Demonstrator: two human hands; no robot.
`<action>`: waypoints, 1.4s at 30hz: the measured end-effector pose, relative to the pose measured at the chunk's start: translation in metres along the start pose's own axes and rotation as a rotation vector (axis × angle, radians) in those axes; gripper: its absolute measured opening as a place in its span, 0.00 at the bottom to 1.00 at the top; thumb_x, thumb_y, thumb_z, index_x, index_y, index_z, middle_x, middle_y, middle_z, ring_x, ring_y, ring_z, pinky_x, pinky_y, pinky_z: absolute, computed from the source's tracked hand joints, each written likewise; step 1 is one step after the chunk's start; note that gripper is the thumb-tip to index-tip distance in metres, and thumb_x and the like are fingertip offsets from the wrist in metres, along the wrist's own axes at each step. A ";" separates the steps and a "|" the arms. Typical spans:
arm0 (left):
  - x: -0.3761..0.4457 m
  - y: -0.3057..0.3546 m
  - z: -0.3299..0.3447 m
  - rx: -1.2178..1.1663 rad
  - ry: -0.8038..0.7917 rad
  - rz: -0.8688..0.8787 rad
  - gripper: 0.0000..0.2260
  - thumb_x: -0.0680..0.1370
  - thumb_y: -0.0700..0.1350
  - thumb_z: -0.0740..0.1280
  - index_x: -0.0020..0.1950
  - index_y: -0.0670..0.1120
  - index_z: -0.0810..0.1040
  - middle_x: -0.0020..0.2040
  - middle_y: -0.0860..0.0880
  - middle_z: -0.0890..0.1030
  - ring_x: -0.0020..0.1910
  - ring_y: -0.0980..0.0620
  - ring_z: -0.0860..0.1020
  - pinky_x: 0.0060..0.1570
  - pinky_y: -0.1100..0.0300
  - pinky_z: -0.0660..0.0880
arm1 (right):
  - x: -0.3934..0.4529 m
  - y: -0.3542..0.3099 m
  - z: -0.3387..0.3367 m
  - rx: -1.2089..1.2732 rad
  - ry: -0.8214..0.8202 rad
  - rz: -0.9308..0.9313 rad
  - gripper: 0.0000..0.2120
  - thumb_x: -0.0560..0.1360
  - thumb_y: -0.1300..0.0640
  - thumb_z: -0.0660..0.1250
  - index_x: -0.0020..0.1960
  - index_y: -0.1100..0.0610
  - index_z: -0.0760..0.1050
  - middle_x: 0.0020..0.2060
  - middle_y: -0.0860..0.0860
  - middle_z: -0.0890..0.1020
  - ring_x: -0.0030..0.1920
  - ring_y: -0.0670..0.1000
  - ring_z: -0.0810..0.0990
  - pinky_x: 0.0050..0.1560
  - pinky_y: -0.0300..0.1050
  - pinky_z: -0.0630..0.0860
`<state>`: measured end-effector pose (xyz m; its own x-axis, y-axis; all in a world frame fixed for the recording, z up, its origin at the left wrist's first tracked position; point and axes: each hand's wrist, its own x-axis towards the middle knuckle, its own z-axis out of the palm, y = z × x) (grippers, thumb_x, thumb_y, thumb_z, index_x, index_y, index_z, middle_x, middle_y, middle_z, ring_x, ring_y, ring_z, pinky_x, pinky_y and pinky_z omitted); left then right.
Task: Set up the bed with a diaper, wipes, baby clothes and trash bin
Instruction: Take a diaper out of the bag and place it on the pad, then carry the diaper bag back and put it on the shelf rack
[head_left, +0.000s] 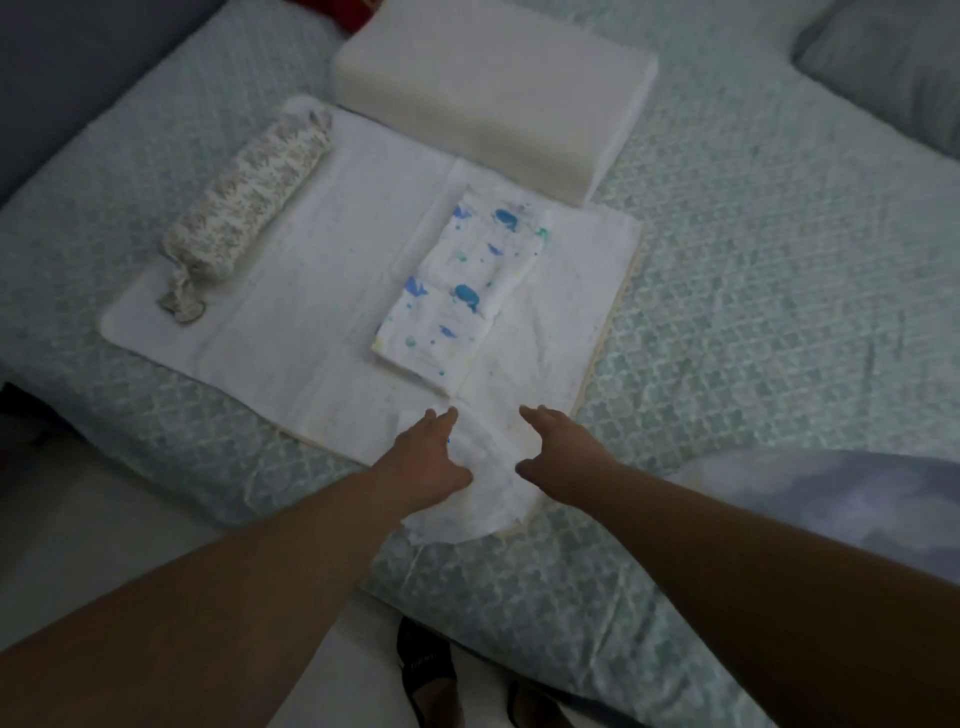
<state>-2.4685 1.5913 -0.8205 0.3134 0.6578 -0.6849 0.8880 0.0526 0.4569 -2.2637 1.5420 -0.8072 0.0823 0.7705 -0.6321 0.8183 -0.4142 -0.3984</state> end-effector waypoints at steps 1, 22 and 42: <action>-0.002 0.014 -0.004 0.012 -0.004 0.023 0.44 0.72 0.57 0.72 0.81 0.55 0.50 0.82 0.47 0.50 0.79 0.46 0.54 0.75 0.50 0.57 | -0.009 0.004 -0.010 0.019 0.035 0.013 0.41 0.71 0.49 0.71 0.79 0.45 0.56 0.79 0.50 0.58 0.76 0.53 0.60 0.73 0.48 0.60; -0.060 0.290 0.096 0.288 -0.220 0.436 0.52 0.70 0.66 0.71 0.81 0.53 0.42 0.82 0.45 0.49 0.79 0.43 0.52 0.74 0.44 0.58 | -0.207 0.231 -0.176 -0.071 0.475 0.379 0.38 0.72 0.46 0.67 0.79 0.46 0.56 0.79 0.53 0.59 0.78 0.57 0.55 0.76 0.57 0.53; -0.056 0.356 0.118 0.962 0.131 0.579 0.09 0.80 0.44 0.58 0.60 0.48 0.67 0.50 0.45 0.80 0.47 0.44 0.80 0.40 0.53 0.71 | -0.227 0.336 -0.184 -0.124 0.334 0.458 0.12 0.71 0.66 0.65 0.51 0.55 0.79 0.46 0.52 0.79 0.45 0.53 0.77 0.43 0.44 0.72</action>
<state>-2.1299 1.4849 -0.6864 0.7745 0.4717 -0.4215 0.5282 -0.8489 0.0204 -1.9022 1.3169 -0.6750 0.6026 0.6452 -0.4697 0.7155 -0.6975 -0.0403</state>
